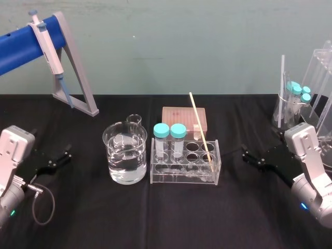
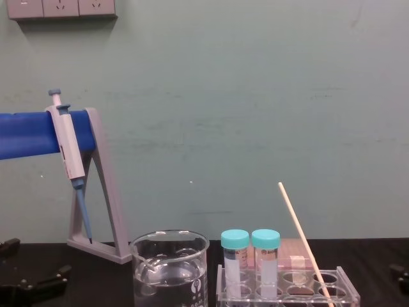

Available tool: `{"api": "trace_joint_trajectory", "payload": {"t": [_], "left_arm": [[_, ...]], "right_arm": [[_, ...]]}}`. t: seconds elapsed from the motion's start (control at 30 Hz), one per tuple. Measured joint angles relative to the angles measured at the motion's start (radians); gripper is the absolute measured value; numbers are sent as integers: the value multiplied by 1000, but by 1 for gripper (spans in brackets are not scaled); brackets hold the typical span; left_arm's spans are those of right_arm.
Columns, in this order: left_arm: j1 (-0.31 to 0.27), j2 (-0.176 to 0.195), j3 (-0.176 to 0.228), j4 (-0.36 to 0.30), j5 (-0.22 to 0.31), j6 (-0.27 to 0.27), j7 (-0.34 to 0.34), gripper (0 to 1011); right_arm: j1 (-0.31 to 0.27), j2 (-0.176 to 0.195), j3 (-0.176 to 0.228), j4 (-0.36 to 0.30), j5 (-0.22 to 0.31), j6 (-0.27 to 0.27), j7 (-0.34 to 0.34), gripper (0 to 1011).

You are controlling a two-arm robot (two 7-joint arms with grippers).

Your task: Hold the thermometer with one hand and immerse one end into the beaker, then reinsert it into the test tube rack.

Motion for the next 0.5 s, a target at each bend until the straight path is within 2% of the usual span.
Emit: {"api": "trace_joint_trajectory", "payload": {"t": [0.1,0.2,0.3,0.33,0.47,0.5], "left_arm": [[0,0,0,0,0,0,0,1004],[0,0,0,0,0,0,0,1004],[0,0,0,0,0,0,0,1004],[0,0,0,0,0,0,0,1004],[0,0,0,0,0,0,0,1004],[0,0,0,0,0,0,0,1004]], "right_arm": [[-3,0,4,-4,2,0,0,1003],[-34,18,34,-62,28,19,10,1003],[-62,43,66,-133,65,62,32,1002],[-76,58,83,-174,85,92,45,1002],[-98,83,120,-252,125,141,73,1002],[-99,90,136,-278,152,165,93,1002]]}}
